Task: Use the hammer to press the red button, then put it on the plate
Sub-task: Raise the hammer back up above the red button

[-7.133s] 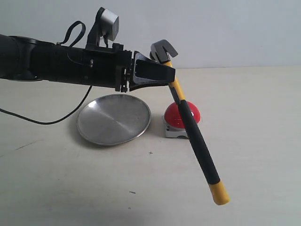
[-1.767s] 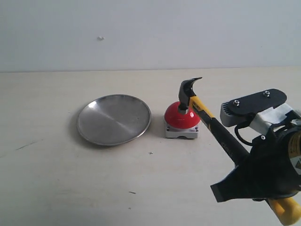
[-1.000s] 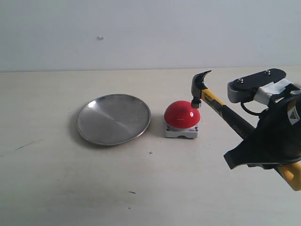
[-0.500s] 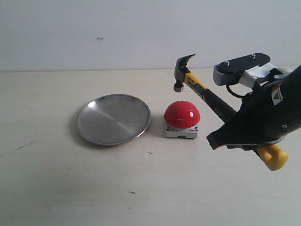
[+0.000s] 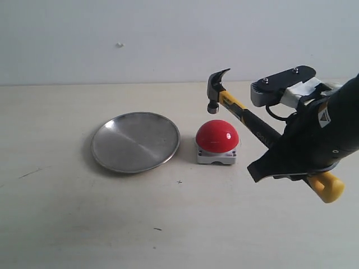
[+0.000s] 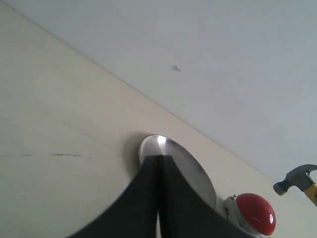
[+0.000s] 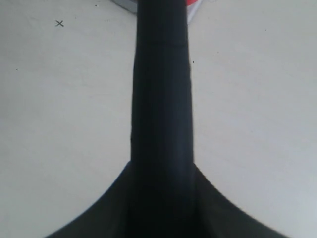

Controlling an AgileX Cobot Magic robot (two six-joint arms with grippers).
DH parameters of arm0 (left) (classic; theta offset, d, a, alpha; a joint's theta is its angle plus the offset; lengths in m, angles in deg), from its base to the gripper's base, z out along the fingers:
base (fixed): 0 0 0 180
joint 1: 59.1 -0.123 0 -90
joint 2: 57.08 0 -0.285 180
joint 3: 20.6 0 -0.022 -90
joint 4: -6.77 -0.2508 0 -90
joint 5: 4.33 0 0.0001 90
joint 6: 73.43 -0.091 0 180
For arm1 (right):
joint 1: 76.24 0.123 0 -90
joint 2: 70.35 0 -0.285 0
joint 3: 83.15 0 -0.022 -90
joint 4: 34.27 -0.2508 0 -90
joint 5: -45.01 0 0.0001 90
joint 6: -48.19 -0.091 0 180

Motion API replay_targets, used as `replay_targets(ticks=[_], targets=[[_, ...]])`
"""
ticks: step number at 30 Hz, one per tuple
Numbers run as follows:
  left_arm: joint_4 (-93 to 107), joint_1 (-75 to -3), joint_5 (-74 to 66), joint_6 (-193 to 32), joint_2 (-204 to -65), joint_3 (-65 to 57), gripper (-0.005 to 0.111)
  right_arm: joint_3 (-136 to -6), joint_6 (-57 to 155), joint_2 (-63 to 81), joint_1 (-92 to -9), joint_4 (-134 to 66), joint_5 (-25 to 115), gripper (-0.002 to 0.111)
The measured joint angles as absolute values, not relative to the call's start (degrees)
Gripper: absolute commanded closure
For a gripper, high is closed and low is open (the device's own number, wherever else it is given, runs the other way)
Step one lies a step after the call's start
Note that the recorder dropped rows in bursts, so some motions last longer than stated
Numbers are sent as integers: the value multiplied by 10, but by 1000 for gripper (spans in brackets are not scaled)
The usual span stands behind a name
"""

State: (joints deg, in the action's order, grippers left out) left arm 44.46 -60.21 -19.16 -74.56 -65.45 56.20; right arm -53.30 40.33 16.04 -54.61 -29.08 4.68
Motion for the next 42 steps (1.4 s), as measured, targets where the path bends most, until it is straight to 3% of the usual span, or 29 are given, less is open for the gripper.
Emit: replay_targets(ticks=[10,17,27,42], targets=[[445,-602,-192,-746,-655,562,107,-533,391,147,-546,-273,84,108],[445,-602,-192,-746,-655,562,107,-574,290,45,-547,-120,40,108],[445,-602,-192,-746,-655,562,107,-616,400,68,-548,-263,-98,108],[445,-602,-192,-746,-655,562,107,-616,420,101,-548,-303,-18,108]])
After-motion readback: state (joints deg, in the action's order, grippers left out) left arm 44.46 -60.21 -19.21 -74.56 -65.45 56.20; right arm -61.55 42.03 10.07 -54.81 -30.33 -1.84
